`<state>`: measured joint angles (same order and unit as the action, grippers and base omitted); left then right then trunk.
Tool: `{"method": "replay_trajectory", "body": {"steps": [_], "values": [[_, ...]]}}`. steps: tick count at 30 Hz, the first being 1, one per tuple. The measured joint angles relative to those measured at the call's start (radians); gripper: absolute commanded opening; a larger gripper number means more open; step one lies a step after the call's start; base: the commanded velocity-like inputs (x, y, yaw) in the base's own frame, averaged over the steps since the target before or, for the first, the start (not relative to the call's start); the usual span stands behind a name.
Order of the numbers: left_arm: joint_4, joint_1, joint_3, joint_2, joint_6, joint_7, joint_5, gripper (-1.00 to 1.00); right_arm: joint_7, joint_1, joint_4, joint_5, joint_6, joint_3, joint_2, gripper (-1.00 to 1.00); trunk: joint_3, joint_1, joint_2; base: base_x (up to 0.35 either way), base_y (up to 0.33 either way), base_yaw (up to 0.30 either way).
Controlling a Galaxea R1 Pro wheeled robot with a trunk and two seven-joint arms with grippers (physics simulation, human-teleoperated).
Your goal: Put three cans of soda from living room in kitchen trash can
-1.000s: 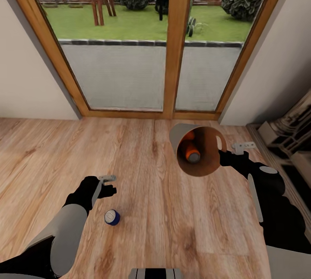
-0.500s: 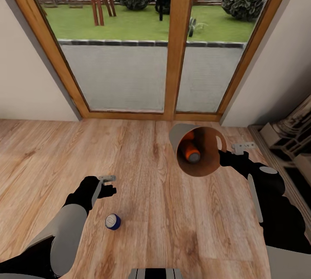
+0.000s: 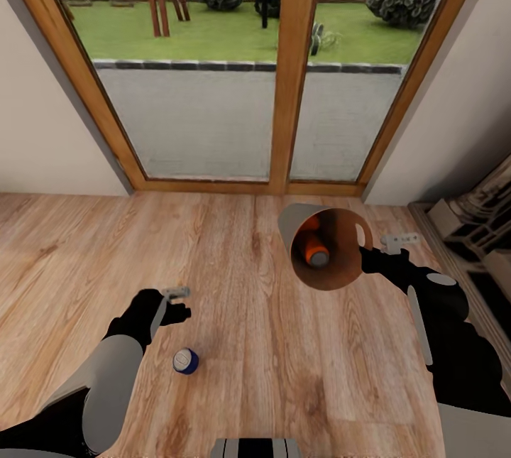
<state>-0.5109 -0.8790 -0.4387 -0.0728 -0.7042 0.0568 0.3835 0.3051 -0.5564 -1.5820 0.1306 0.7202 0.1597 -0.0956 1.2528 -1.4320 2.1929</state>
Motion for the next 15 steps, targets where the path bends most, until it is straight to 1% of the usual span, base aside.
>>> {"method": "replay_trajectory", "body": {"steps": [10, 15], "values": [[0.000, 0.000, 0.000, -0.001, 0.001, 0.000, 0.000, 1.00, 0.000, -0.003, 0.000, -0.002, -0.001, 0.000, -0.006, -1.00, 0.015, 0.000, 0.000, 0.000, 0.000, 0.000], [0.000, 0.000, 0.000, -0.002, 0.002, 0.000, 0.000, 1.00, 0.000, -0.022, -0.001, -0.001, 0.003, 0.000, -0.008, -1.00, 0.023, 0.000, 0.000, 0.000, 0.000, 0.000]]}}
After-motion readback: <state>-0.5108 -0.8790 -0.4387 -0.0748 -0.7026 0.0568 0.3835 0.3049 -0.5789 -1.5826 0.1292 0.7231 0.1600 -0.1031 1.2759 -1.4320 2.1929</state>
